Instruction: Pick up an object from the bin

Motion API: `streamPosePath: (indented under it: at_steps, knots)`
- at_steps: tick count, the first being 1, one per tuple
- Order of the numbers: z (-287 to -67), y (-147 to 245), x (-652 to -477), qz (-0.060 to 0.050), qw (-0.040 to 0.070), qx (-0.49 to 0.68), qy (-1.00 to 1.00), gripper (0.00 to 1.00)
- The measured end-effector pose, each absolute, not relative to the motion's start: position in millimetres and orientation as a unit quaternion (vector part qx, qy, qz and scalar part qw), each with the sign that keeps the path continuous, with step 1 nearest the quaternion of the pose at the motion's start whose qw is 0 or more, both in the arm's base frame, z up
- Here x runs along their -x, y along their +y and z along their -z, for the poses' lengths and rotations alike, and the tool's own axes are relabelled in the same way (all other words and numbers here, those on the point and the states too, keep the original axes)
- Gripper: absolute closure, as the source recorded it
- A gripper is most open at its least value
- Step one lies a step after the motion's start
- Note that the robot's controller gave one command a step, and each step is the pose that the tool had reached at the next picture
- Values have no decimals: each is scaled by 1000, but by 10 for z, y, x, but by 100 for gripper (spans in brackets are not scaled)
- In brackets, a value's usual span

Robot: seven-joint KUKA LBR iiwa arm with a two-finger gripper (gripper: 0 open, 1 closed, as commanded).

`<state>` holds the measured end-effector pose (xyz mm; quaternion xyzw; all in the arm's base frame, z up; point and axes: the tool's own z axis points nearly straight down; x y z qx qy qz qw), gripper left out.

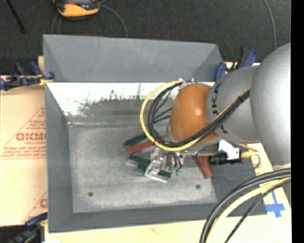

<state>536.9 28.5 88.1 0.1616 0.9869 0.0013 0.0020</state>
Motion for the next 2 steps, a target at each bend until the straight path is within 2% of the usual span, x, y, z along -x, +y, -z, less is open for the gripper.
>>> streamPosePath:
  at_steps: [1,2]
  knots:
    - [-1016,281,-5344,0,-3,-162,987,100]
    - [-1237,279,-5352,0,-2,-161,987,100]
